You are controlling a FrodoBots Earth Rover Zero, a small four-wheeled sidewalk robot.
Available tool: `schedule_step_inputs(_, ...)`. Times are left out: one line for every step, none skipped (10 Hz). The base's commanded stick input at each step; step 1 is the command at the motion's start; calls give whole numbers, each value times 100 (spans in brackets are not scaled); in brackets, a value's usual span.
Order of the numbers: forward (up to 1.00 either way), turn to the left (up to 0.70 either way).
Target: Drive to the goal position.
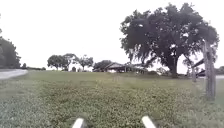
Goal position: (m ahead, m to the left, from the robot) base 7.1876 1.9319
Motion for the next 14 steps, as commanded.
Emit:
schedule_step_inputs(0,0)
schedule_step_inputs(0,0)
schedule_step_inputs(0,0)
schedule_step_inputs(0,0)
schedule_step_inputs(11,0)
schedule_step_inputs(42,0)
schedule_step_inputs(70,16)
schedule_step_inputs(70,35)
schedule_step_inputs(70,35)
schedule_step_inputs(70,35)
schedule_step_inputs(70,35)
schedule_step_inputs(70,35)
schedule_step_inputs(70,35)
schedule_step_inputs(70,35)
